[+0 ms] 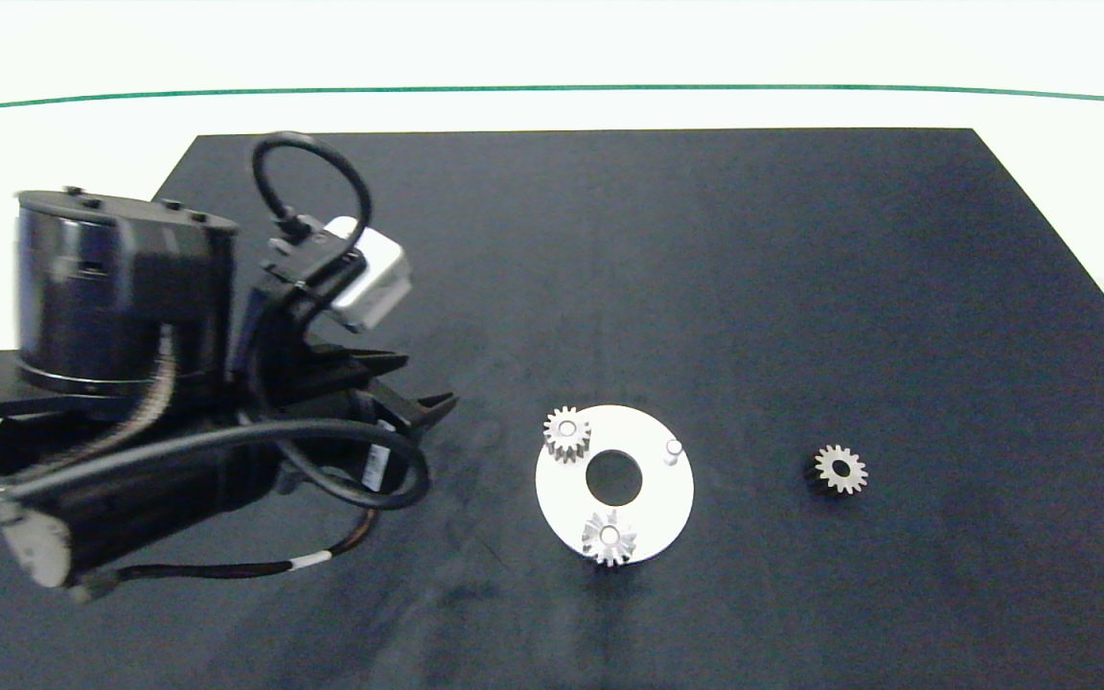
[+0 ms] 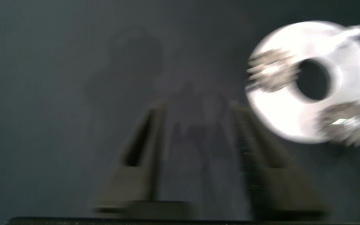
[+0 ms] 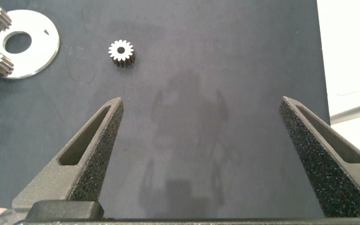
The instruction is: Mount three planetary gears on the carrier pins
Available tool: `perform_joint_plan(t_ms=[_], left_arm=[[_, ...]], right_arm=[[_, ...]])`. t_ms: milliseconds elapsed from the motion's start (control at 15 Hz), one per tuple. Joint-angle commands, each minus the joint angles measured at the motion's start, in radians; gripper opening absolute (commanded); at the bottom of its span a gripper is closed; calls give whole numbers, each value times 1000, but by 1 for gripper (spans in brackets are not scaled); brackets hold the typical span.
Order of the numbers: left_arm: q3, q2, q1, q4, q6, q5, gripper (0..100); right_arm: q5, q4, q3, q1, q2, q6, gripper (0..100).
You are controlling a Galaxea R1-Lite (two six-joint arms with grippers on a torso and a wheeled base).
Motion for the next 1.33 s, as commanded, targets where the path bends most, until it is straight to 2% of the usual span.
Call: perform_joint_plan(t_ms=[67,133,200,267,333,400,533,600,733,800,933,1000,1067,1133,1200,1333], left_arm=[[28,-347,222,229,-90,5,100],[39,-445,309,306,-109,5,100],[56,-533,383,362,-109,5,100],[88,-636,467,410,-109,4,100],[140,-746,538,447,-107,4,100],[192,-840,588,464,-105,4,100],[286,-995,648,493,-105,4,100],[294,-1039,660,519,-105,4,100],[277,-1096,683,597,-109,4,100],[281,-1111,683,602,-112,4,100],[311,-1171,679,603,-113,4,100],[321,-1197,679,603,-112,4,100],[332,-1211,680,603,-112,4,100],[343,-1226,682,603,-112,4,100],[346,-1232,685,603,-113,4,100],[335,-1251,683,603,-112,4,100]], right_arm=[[54,-3,2,5,88,-10,100],[96,-3,2,7,130,-11,100],[125,-9,2,7,176,-14,100],[153,-17,3,11,233,-37,100],[176,-27,3,23,295,-83,100],[176,-43,5,43,358,-111,100],[169,-100,2,162,506,-109,100],[146,-138,-2,218,573,-108,100],[47,-239,-3,301,665,-105,100],[10,-264,-2,347,687,-82,100],[-70,-281,-6,444,691,7,100],[-105,-291,-9,474,694,32,100],[-133,-307,-11,479,702,37,100],[-174,-333,-2,481,730,35,100],[-189,-353,2,481,756,37,100],[-197,-420,0,481,832,40,100]])
